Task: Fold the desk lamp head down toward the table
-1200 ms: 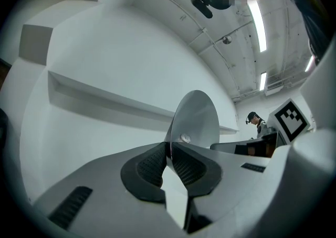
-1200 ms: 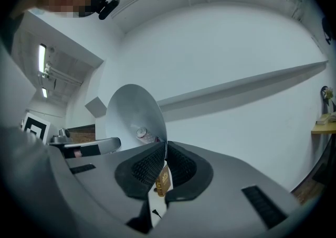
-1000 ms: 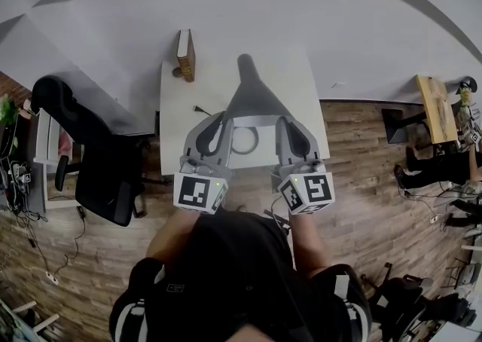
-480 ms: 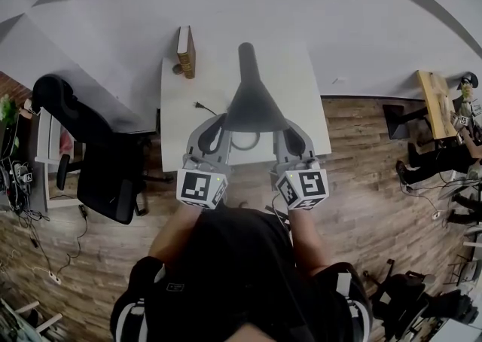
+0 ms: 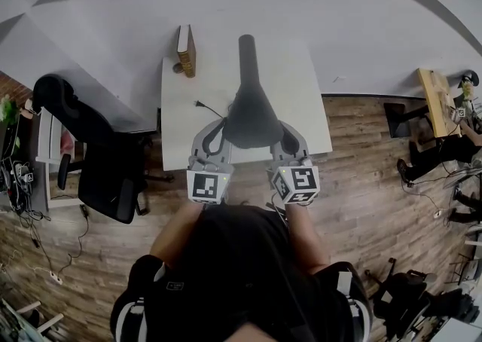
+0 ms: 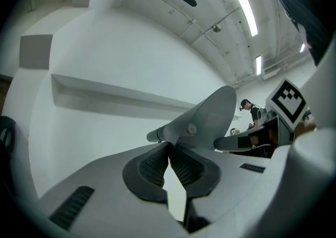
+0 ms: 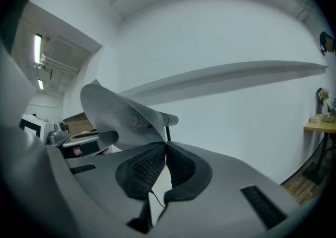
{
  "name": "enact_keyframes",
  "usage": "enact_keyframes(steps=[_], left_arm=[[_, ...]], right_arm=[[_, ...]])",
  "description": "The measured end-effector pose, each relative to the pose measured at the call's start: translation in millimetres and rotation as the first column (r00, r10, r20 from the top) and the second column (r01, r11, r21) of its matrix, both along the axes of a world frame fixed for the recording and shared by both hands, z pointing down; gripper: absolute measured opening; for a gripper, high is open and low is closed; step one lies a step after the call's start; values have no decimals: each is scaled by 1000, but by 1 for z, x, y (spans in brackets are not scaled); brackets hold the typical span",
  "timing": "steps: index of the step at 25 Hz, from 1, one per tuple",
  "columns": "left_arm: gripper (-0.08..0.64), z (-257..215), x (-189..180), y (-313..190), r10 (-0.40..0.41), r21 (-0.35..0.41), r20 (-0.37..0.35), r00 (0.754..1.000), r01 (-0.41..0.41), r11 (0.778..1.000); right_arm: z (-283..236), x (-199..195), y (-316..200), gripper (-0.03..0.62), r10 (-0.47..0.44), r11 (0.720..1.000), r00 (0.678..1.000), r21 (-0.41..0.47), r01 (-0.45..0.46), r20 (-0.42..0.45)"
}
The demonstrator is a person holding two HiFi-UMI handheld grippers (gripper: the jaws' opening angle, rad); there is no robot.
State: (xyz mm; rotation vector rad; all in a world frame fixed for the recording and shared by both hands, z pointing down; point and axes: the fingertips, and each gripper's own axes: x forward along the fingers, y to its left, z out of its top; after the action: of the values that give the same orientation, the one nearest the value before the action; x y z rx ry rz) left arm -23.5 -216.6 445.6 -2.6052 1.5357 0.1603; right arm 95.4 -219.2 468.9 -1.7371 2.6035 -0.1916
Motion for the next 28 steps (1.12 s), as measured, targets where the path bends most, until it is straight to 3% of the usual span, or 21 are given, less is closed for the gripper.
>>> enact_keyframes(steps=[16,20,24,28], left_arm=[[37,34,0,-4,10,-25,72,997,-8,1000],[37,30,0,-4,7,-26,34,999,-6,1000],[37,32,0,-5,3,-31,30,1000,-2,1000],[37,33,0,-4,5,-27,51,999,-4,1000]], right_arm=[[27,-2,-6,20,10,1000,996,-26,-12,-86],[25,0,0,36,15,1000,984,-2,-15,-176],[24,-3,15,133,-39,999,963,-7,38,-266],[11,-3,28,181,-53,996,903,48,81,-426]])
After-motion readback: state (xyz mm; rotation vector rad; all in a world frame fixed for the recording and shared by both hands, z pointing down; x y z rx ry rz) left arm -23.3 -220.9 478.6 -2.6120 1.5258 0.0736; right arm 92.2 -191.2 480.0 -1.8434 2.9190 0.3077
